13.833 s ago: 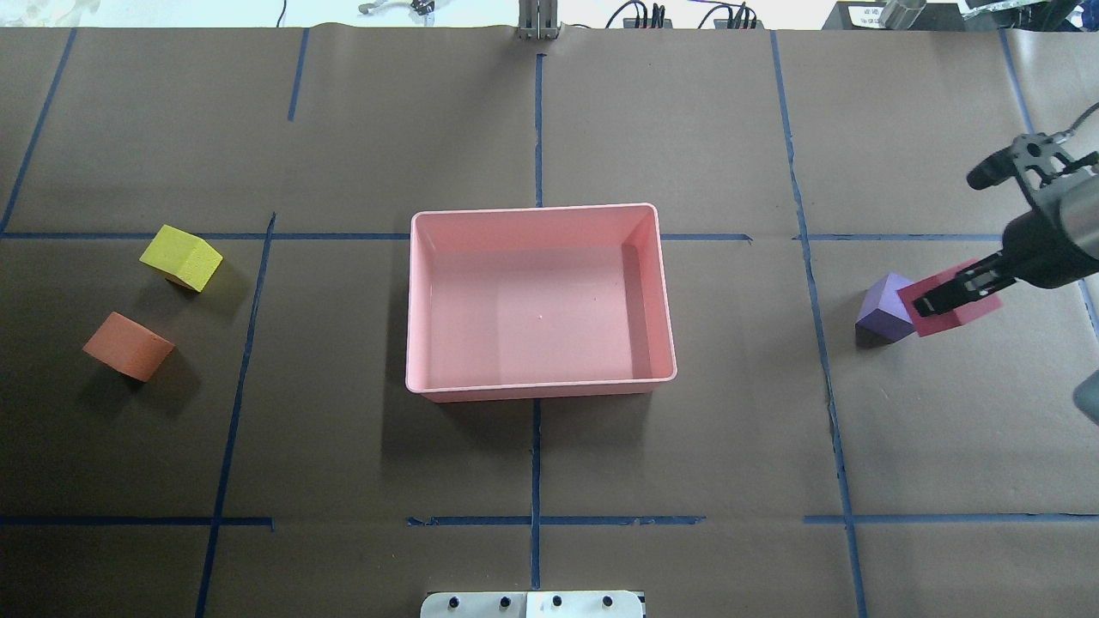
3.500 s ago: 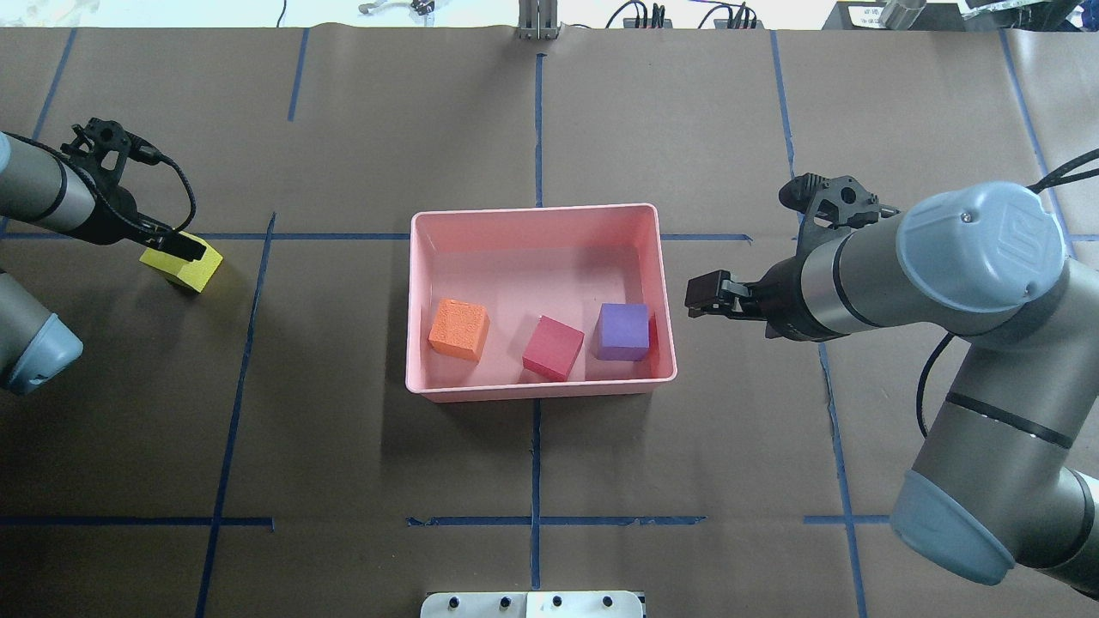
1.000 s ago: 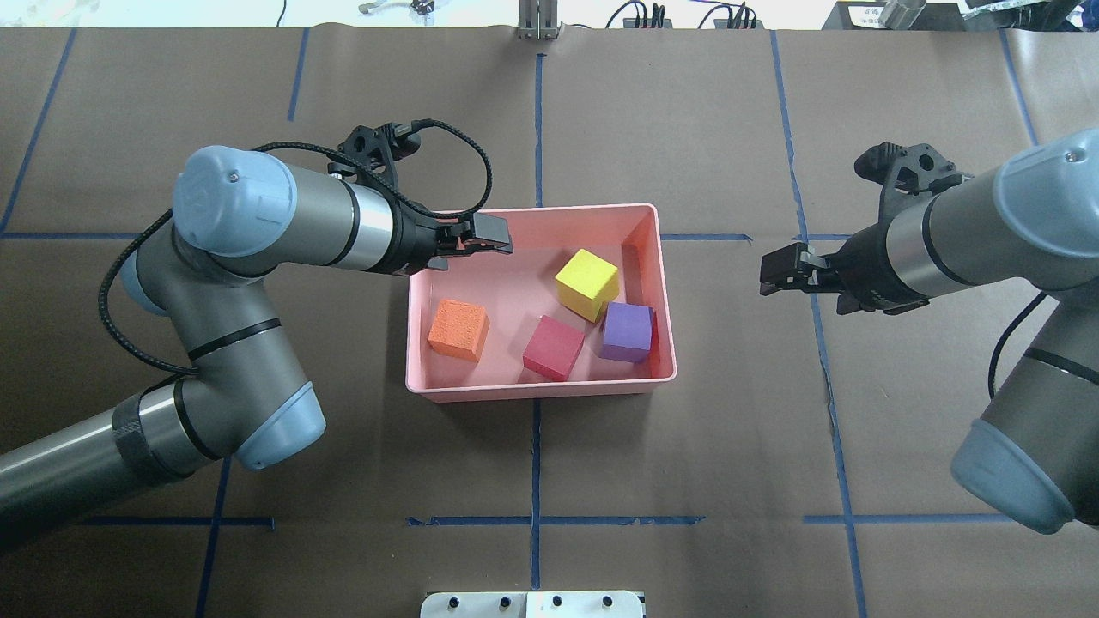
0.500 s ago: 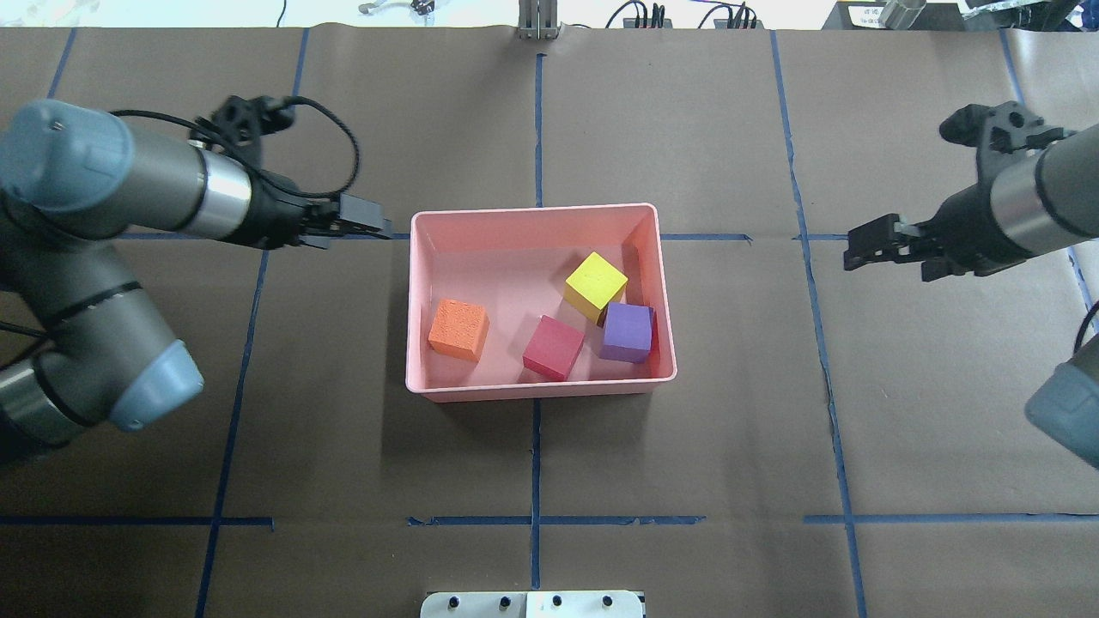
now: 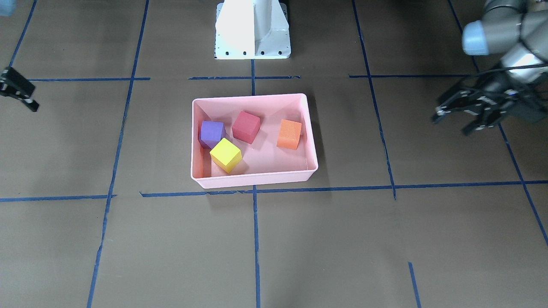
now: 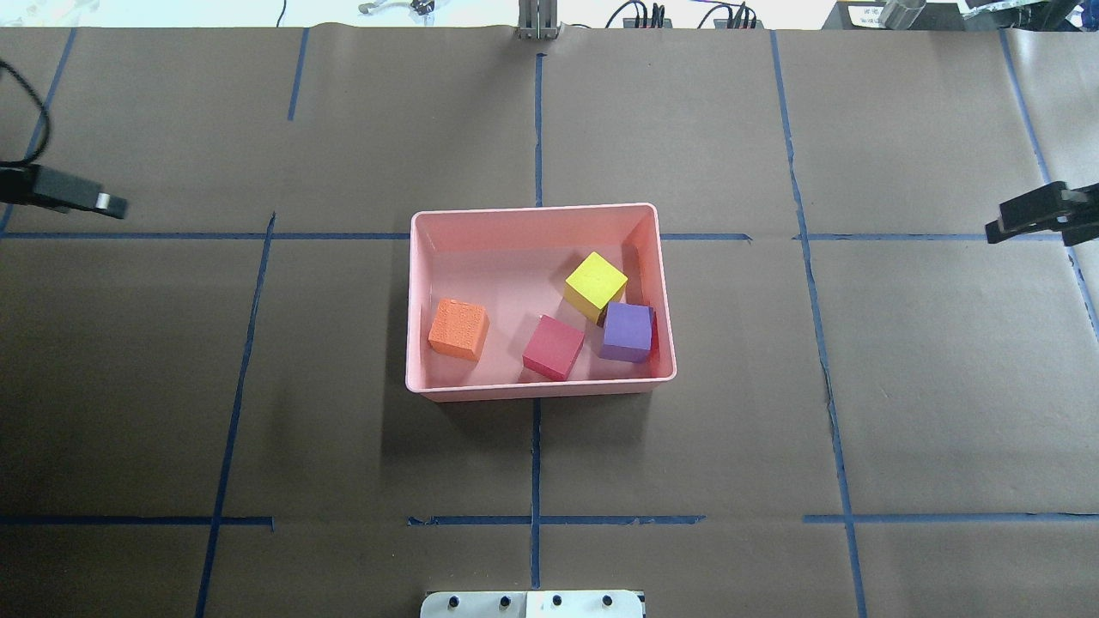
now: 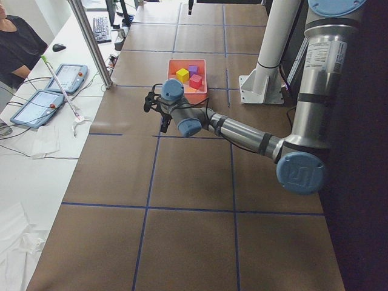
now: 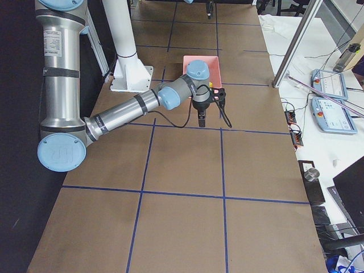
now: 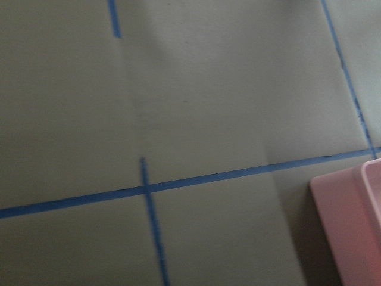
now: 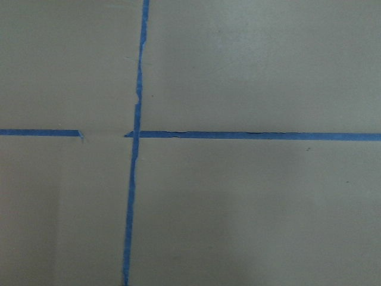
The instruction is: Place blocks into pink bin with both arms
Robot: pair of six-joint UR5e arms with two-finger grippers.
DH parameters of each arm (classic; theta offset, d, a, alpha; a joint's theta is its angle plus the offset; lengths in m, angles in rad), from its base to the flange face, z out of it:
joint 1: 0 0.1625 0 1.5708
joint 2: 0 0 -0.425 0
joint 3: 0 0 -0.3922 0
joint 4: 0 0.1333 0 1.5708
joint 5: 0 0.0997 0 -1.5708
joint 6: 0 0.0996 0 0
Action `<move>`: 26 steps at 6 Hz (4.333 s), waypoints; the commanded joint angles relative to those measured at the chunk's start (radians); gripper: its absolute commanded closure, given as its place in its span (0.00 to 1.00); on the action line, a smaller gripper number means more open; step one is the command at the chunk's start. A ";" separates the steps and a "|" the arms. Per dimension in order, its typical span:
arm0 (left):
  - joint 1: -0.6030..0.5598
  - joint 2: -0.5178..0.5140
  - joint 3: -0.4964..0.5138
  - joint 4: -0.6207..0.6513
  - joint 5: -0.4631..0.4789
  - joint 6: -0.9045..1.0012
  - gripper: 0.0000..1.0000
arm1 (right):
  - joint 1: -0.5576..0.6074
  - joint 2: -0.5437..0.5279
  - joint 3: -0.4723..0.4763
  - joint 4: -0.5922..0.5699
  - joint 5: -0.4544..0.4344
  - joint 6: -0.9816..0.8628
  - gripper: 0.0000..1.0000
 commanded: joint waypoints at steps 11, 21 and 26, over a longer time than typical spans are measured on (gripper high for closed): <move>-0.359 0.092 0.008 0.892 0.084 0.844 0.00 | 0.218 -0.088 -0.135 -0.265 0.079 -0.607 0.00; -0.312 0.108 -0.012 0.887 -0.001 0.828 0.00 | 0.246 -0.134 -0.189 -0.260 0.079 -0.720 0.00; -0.312 0.102 -0.015 0.889 -0.002 0.836 0.00 | 0.278 -0.138 -0.209 -0.256 0.053 -0.725 0.00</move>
